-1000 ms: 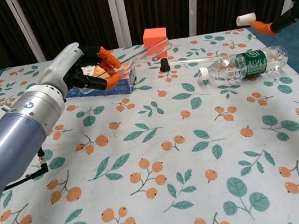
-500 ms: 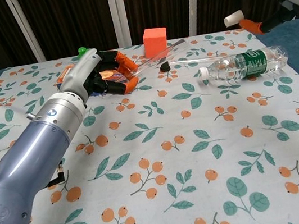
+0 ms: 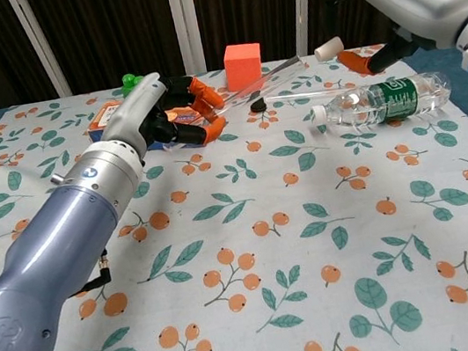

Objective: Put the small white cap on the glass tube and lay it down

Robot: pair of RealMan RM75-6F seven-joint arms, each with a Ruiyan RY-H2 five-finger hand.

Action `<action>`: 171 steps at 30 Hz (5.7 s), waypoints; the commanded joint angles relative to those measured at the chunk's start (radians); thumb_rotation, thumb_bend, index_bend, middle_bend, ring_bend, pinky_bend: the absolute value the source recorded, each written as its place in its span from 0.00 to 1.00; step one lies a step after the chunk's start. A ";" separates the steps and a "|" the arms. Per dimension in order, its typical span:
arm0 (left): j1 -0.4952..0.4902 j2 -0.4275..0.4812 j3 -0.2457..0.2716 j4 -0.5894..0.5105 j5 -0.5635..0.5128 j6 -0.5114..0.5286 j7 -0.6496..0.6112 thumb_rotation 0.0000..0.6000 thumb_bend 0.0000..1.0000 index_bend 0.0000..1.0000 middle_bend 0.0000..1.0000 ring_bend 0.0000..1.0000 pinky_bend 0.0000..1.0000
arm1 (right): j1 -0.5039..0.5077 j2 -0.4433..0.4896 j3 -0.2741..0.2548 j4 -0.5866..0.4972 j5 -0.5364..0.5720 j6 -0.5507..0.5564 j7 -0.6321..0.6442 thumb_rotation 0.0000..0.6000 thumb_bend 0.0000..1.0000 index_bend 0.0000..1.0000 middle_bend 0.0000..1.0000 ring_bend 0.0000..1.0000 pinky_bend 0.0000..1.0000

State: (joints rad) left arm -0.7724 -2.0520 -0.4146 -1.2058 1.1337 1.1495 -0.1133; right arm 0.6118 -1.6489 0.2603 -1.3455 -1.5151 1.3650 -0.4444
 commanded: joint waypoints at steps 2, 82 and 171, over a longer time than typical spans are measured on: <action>0.001 -0.006 -0.003 -0.004 -0.003 0.003 0.005 1.00 0.76 0.56 0.50 0.08 0.00 | 0.003 -0.018 0.000 0.014 0.006 0.010 -0.008 1.00 0.43 0.61 0.22 0.02 0.00; 0.020 -0.086 -0.056 -0.076 -0.075 0.012 0.079 1.00 0.76 0.56 0.50 0.08 0.00 | 0.003 -0.040 -0.025 0.012 0.013 0.034 -0.032 1.00 0.43 0.61 0.22 0.02 0.00; 0.145 0.099 0.105 -0.065 -0.082 -0.057 0.238 1.00 0.29 0.38 0.28 0.05 0.00 | -0.110 0.036 -0.073 -0.044 0.063 0.034 -0.039 1.00 0.43 0.25 0.10 0.00 0.00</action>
State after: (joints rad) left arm -0.6311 -1.9672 -0.3083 -1.2550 1.0568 1.0895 0.1084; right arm 0.5022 -1.6131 0.1875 -1.3882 -1.4518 1.3987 -0.4831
